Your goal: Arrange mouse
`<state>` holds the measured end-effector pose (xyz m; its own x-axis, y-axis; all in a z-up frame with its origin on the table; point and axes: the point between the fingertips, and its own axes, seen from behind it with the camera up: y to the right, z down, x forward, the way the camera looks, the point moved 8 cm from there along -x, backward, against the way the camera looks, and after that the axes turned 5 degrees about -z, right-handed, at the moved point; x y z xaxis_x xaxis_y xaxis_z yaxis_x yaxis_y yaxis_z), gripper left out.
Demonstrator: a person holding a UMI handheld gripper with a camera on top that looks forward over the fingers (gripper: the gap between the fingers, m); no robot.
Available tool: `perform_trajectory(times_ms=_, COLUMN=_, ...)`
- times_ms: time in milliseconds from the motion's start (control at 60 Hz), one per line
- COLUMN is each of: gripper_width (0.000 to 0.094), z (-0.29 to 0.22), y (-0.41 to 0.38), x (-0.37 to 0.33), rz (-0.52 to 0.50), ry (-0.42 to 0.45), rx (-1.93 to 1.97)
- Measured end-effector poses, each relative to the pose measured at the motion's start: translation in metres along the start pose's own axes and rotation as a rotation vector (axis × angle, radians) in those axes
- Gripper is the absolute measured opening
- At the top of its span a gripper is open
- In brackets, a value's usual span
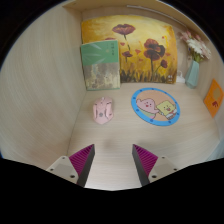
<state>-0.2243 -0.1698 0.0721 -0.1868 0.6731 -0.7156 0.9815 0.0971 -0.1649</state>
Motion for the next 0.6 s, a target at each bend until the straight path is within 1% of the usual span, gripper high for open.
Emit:
perform_trajectory(times_ms=217, gripper_width=0.0751, z=-0.063, y=-0.026, x=0.082, rz=-0.017, ry=-0.025, rx=-0.047)
perform_trajectory(times_ms=367, gripper_width=0.0752, z=-0.095, y=-0.035, x=0.119, rz=-0.024, ry=-0.036, rx=-0.069)
perform_trajectory(times_ms=433, gripper_width=0.0749, z=-0.106, y=-0.036, x=0.129, rz=-0.008, ry=-0.041, rx=-0.079)
perform_trajectory(times_ms=500, gripper_width=0.0696, z=-0.111, y=-0.033, x=0.137, rz=0.009, ry=-0.05, rx=-0.091)
perform_trajectory(times_ms=567, gripper_width=0.0553, z=-0.106, y=-0.028, x=0.144, rz=0.04, ry=-0.087, rx=-0.09)
perform_trajectory(times_ms=583, gripper_width=0.0561, z=-0.103, y=-0.027, x=0.144, rz=0.041, ry=-0.111, rx=-0.086)
perform_trajectory(times_ms=600, gripper_width=0.0549, z=-0.108, y=-0.028, x=0.144, rz=0.039, ry=-0.086, rx=-0.085)
